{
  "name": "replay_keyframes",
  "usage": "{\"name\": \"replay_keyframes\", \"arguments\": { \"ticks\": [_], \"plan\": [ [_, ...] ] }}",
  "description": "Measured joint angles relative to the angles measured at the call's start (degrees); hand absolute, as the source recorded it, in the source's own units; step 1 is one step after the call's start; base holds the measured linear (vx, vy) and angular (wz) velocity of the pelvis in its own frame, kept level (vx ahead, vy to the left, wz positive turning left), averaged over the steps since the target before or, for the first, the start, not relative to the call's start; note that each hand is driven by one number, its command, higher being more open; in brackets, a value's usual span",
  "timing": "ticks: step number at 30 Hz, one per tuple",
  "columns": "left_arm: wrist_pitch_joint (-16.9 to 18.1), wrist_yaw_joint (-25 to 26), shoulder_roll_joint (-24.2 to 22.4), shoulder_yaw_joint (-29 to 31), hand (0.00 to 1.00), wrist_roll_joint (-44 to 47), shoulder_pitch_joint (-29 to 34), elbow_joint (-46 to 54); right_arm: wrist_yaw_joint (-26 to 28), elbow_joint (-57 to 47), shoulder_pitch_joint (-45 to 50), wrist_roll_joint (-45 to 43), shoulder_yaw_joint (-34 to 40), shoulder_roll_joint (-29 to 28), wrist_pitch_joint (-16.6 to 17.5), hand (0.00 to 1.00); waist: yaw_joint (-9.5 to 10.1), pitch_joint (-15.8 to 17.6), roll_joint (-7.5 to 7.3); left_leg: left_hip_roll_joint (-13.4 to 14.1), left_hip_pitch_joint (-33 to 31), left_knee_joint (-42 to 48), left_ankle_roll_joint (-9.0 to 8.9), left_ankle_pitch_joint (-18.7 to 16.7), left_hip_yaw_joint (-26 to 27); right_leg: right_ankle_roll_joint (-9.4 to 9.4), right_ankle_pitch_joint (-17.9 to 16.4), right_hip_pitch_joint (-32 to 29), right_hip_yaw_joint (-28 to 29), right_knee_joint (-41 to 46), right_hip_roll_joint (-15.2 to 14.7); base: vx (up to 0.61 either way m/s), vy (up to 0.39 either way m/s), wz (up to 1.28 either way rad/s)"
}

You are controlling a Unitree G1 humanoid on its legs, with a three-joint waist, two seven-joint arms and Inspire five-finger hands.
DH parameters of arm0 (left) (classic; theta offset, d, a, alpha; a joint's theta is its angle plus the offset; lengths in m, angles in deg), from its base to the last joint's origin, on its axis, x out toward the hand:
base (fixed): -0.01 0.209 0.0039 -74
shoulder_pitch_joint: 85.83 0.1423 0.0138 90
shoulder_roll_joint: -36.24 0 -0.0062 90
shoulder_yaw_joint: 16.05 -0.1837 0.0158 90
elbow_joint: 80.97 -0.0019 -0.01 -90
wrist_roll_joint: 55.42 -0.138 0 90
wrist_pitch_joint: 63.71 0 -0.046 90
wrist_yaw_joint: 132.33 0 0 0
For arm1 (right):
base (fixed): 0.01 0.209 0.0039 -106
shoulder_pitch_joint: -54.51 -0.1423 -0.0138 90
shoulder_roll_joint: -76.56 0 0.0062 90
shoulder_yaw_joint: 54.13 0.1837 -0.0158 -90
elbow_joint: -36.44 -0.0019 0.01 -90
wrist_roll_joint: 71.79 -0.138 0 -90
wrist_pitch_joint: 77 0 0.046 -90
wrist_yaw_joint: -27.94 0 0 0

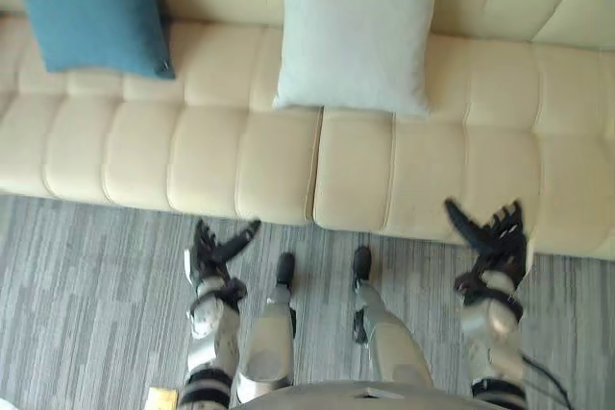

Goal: Pick up cushions and gather them together orderly.

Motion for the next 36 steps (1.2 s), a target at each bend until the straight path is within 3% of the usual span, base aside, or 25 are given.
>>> {"name": "replay_keyframes", "arguments": {
  "ticks": [3,5,7,11,21,23,24,25,26,27,28,29,30,32,33,35,36],
  "plan": [
    [-0.95,-2.45,-4.08,-1.25,1.0,-2.89,6.89,-4.06,2.51,0.67,9.9,4.78,-0.27,-6.94,-1.34,1.0,0.5,-1.23,0.99,0.38,2.13,0.09,0.02,-0.49,-0.18,-0.09,-0.62,2.3,-0.35,0.0,0.11,0.05,0.024,0.02],
    [-1.98,-5.19,-5.56,-1.56,1.0,-5.54,11.56,-8.79,5.19,4.22,15.82,8.5,-1.12,-10.34,-2.02,1.0,0.64,-4.73,1.61,0.64,4.12,0.12,0.03,-1.28,-0.03,-0.02,-1.36,4.21,-0.43,0.0,0.33,0.07,0.017,-0.04],
    [-2.8,-7.26,-6.15,-1.45,1.0,-8.28,15.4,-17.27,6.51,13.47,20.13,12.1,-4.64,-10.77,-2.69,1.0,0.58,-10.63,1.9,0.89,7.29,0.14,-0.05,-2.52,0.13,0.08,-2.86,7.44,-0.68,0.0,0.5,0.11,0.043,-0.03],
    [-3.99,-9.11,-6.3,-1.43,1.0,-13.07,16.55,-25.36,7.74,24.31,21.64,19.9,-5.98,-11.91,-4.6,1.0,0.52,-15.56,1.6,0.82,10.69,-0.02,-0.03,-3.6,0.14,0.55,-3.92,10.9,-1.12,0.01,0.36,0.05,0.053,0.02],
    [-5.57,-9.49,-4.42,-0.87,1.0,-25.3,15.92,-34.23,9.48,37.48,20.74,25.42,-5.77,-12.18,-7.96,1.0,0.48,-20.04,-0.39,0.68,15.77,-0.85,0.21,-4.59,3.62,1.19,-4.4,13.71,1.82,0.34,0.01,0.03,0.056,-0.16],
    [-5.8,-9.5,-3.86,-1.12,1.0,-26.18,14.91,-35.48,9.49,38.75,19.9,25.42,-5.83,-12.24,-8.06,1.0,0.47,-19.72,-0.73,0.98,15.08,1.6,0.31,-5.22,4.7,2.8,-5.18,12.85,2.35,2.72,0.07,0.0,0.051,-0.27],
    [-6.26,-9.46,-3.63,-1.51,1.0,-26.27,14.32,-35.49,9.48,39.56,19.17,25.39,-5.83,-12.38,-8.27,1.0,0.36,-19.64,-0.7,1.91,13.68,4.65,0.77,-5.98,5.72,6.41,-6.77,11.87,1.97,4.36,0.03,-0.05,0.029,-0.18],
    [-6.34,-9.45,-4.35,-1.51,1.0,-26.27,14.07,-35.43,9.47,40.29,18.07,25.34,-5.81,-12.34,-8.57,1.0,0.73,-19.58,0.15,3.81,12.58,5.33,1.02,-6.05,6.77,7.04,-11.36,9.29,-0.59,10.05,0.2,-0.1,0.016,-0.23],
    [-6.39,-9.42,-4.25,-1.46,1.0,-26.26,13.35,-35.49,9.62,40.75,16.9,25.34,-5.96,-12.6,-8.96,1.0,0.85,-19.37,0.18,4.73,12.12,5.74,0.93,-5.98,6.88,2.7,-15.59,4.41,-2.21,24.57,-0.76,-0.1,-0.016,-0.14],
    [-6.49,-9.4,-4.21,-1.46,1.0,-26.26,13.08,-35.52,9.62,41.0,16.75,25.33,-5.96,-12.78,-8.96,1.0,0.85,-19.36,-0.15,4.85,12.04,6.09,0.89,-5.96,6.68,2.18,-17.8,3.28,-2.53,31.53,-1.87,-0.06,-0.065,0.14],
    [-6.56,-9.42,-3.89,-1.46,1.0,-26.26,13.07,-35.48,9.61,42.22,16.82,25.33,-5.95,-13.46,-8.97,1.0,0.99,-19.9,-1.43,4.51,11.91,7.05,0.84,-5.93,5.89,4.86,-21.25,4.02,-2.56,43.56,-5.85,0.0,-0.087,0.35],
    [-6.56,-9.39,-3.48,-1.46,1.0,-26.26,13.07,-35.45,9.62,42.7,16.75,25.34,-5.96,-14.09,-8.98,1.0,1.07,-20.46,-2.81,4.26,11.41,8.03,0.78,-5.89,5.69,5.92,-21.74,5.72,-1.91,46.67,-7.98,0.0,-0.214,0.36],
    [-6.66,-9.4,-2.87,-1.36,1.0,-26.22,12.38,-35.15,9.64,42.99,16.16,25.33,-5.94,-14.79,-8.98,1.0,1.33,-20.83,-4.88,4.36,9.62,10.11,0.62,-5.91,5.56,8.07,-22.85,6.57,-0.7,45.34,-8.08,-0.09,-0.223,0.03],
    [-6.82,-9.52,-3.91,-0.94,1.0,-26.22,11.69,-35.05,9.41,43.15,13.5,25.33,-5.82,-14.42,-8.9,1.0,2.84,-20.22,-3.06,6.17,7.52,10.62,0.63,-4.98,6.45,8.55,-23.37,8.16,-1.41,38.74,-4.77,-0.15,-0.164,-0.1],
    [-6.66,-9.69,-5.01,-1.29,1.0,-26.21,11.53,-34.68,8.89,42.9,12.66,25.31,-5.81,-13.38,-8.81,1.0,3.23,-19.43,-2.63,7.25,7.43,9.41,-0.5,-3.24,8.01,8.08,-25.96,10.21,-1.05,36.46,-3.72,-0.16,-0.13,0.15],
    [-6.57,-9.57,-4.65,-1.71,1.0,-26.16,9.77,-34.37,8.28,42.8,11.58,25.28,-5.98,-13.56,-8.77,1.0,3.66,-18.29,-4.57,6.13,5.03,10.32,-2.19,-2.28,7.81,3.87,-31.96,10.91,-1.89,32.85,-4.43,-0.2,-0.173,0.15],
    [-6.6,-9.47,-4.81,-2.07,1.0,-26.12,9.33,-34.63,8.17,42.7,10.56,25.27,-6.51,-13.1,-8.7,1.0,4.29,-17.28,-2.17,8.1,4.14,10.71,-2.78,-1.69,6.73,2.9,-30.7,11.97,-2.79,30.17,-2.26,-0.28,-0.185,0.06]
  ]
}}
